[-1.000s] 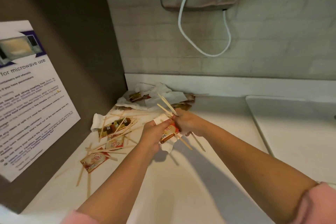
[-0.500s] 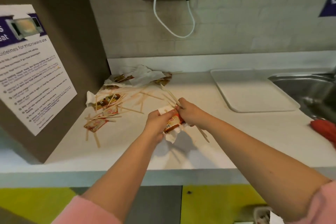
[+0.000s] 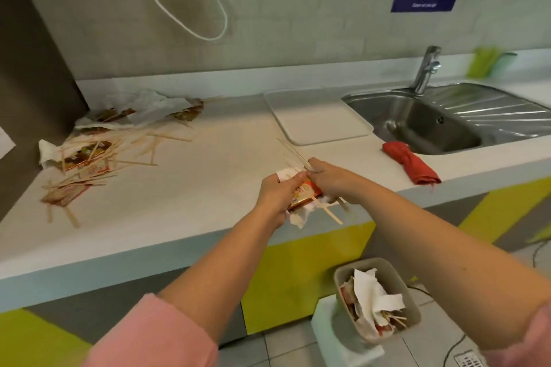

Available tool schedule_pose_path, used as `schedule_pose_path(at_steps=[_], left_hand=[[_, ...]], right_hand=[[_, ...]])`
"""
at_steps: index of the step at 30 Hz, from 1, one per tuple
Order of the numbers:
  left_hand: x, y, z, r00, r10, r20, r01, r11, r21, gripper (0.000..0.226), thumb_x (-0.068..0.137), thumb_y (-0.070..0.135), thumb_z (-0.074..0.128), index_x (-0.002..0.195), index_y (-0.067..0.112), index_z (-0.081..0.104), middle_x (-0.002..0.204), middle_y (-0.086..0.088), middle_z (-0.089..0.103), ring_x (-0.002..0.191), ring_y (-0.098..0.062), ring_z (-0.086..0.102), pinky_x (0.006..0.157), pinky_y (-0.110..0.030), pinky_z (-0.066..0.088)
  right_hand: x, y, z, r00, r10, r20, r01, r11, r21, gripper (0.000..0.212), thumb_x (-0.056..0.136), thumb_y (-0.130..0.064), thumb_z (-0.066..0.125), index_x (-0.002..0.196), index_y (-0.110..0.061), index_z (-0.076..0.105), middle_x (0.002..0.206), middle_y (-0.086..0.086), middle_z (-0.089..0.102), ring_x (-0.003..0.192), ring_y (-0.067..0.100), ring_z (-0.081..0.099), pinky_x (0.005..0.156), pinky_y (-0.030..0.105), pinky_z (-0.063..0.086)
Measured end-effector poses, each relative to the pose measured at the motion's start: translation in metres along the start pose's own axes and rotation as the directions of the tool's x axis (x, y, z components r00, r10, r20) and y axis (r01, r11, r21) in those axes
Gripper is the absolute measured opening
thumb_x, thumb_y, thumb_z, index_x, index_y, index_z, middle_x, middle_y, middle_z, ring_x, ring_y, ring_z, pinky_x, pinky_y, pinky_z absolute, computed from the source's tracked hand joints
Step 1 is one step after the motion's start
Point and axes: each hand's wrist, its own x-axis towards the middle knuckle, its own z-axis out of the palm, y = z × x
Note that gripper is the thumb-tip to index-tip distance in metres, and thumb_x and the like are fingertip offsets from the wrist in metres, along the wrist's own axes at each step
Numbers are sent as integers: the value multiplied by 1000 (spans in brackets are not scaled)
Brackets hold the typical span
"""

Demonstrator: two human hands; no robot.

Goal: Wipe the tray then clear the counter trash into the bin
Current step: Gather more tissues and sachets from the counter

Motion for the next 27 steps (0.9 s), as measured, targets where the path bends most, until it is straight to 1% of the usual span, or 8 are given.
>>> schedule_pose_path(at_steps=[3, 6, 10, 13, 17, 21, 25, 27], left_hand=[[-3, -26, 34, 1000, -21, 17, 20, 998, 56, 10, 89, 15, 62, 80, 13, 61, 79, -8, 66, 66, -17, 63, 61, -28, 53], [-7, -57, 72, 998, -58, 28, 55, 994, 91, 10, 90, 14, 61, 94, 6, 64, 91, -14, 66, 74, -24, 63, 72, -34, 53], [-16, -107, 122, 983, -161, 89, 147, 979, 144, 21, 91, 11, 59, 110, 2, 61, 95, -12, 65, 72, -17, 63, 66, -28, 52], [-19, -148, 148, 967, -237, 95, 219, 961, 170, 14, 90, 13, 60, 103, 8, 63, 97, -10, 67, 82, -21, 65, 78, -34, 54], [-19, -199, 170, 948, -316, 31, 307, 938, 163, 22, 86, 18, 66, 106, 10, 63, 104, -11, 70, 91, -25, 68, 83, -40, 56], [-10, -237, 173, 946, -324, -22, 321, 923, 213, 18, 84, 14, 68, 99, 12, 61, 98, -7, 69, 95, -27, 66, 82, -39, 55], [-3, -272, 165, 882, -450, -139, 469, 868, 164, 27, 82, 17, 71, 93, 18, 46, 105, -14, 63, 94, -29, 63, 82, -42, 55], [4, -289, 160, 841, -515, -168, 539, 824, 174, 26, 82, 21, 72, 90, 19, 47, 112, -18, 63, 101, -33, 64, 87, -46, 54]], right_hand=[[-13, 41, -14, 999, 34, 26, -33, 999, -26, 16, 102, -20, 30, 89, -19, 41, 81, 8, 47, 67, 18, 44, 56, 32, 38], [-30, 87, -28, 997, 71, 36, -68, 994, -87, 14, 101, -21, 33, 104, -14, 46, 100, 14, 54, 89, 22, 50, 82, 44, 46], [-65, 146, -49, 968, 147, 201, -147, 989, -19, 26, 102, -23, 35, 118, -13, 52, 111, 4, 61, 100, 16, 57, 91, 27, 47], [-82, 187, -58, 927, 209, 311, -228, 973, 25, 17, 102, -20, 35, 97, -26, 49, 95, -9, 56, 88, 2, 54, 77, 13, 47], [-80, 245, -50, 889, 277, 366, -282, 959, -42, 26, 102, -26, 36, 122, -14, 48, 122, 7, 57, 117, 23, 54, 105, 42, 41], [-78, 272, -32, 839, 345, 420, -386, 922, 14, 24, 102, -17, 33, 120, -19, 48, 105, 1, 58, 90, 13, 57, 77, 22, 50], [-62, 310, -2, 769, 465, 438, -453, 880, -139, 21, 101, -19, 34, 109, -11, 52, 83, 4, 58, 70, 15, 57, 49, 24, 51], [-51, 329, 12, 716, 532, 452, -500, 843, -201, 17, 97, -10, 39, 107, -10, 52, 93, 12, 63, 76, 24, 63, 41, 24, 49]])
